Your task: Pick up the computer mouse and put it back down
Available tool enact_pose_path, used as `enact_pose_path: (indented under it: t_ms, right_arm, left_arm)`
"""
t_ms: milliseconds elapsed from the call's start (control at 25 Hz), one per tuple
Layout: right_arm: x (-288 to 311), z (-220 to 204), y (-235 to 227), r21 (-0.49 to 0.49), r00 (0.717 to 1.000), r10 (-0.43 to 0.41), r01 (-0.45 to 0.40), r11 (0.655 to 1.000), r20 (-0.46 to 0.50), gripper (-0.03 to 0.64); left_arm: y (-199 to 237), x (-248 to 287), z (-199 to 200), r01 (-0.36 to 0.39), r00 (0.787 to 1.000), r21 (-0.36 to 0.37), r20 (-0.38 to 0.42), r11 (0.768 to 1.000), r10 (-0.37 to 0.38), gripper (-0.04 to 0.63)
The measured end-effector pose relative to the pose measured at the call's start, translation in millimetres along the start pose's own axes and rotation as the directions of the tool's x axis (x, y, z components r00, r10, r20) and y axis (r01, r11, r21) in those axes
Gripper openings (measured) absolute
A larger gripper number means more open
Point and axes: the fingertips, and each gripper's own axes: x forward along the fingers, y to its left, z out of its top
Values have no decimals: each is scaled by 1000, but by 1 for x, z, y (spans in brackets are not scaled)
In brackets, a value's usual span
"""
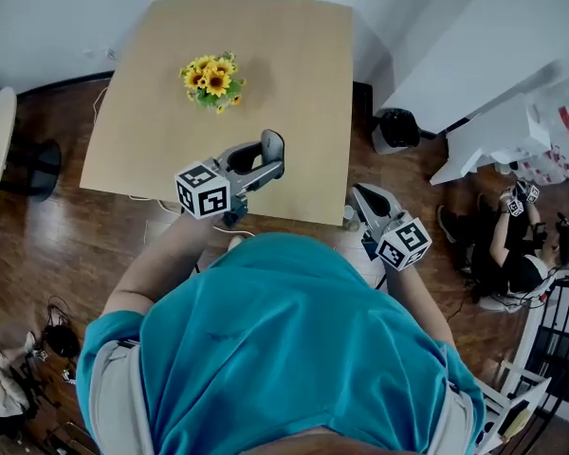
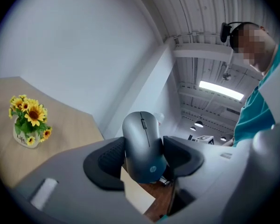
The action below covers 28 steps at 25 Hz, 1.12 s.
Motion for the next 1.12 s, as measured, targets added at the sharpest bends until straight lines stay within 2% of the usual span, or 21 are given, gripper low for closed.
enact_pose_path:
  t_ms: [280, 480, 1120]
  right_arm:
    - [4, 29, -7, -30, 999, -6, 7, 1000, 47, 2]
    - [11, 34, -7, -28, 999, -5, 6, 1000, 50, 2]
    - [13, 34, -6, -30, 999, 2, 0, 1000, 41, 2]
  left_arm:
    - [-4, -23, 20, -13, 996, 39, 84, 999, 9, 270]
    - [-2, -34, 29, -13, 991, 29, 131, 1000, 9, 268]
    - [-1, -34, 25, -37, 995, 54, 93, 998, 32, 270]
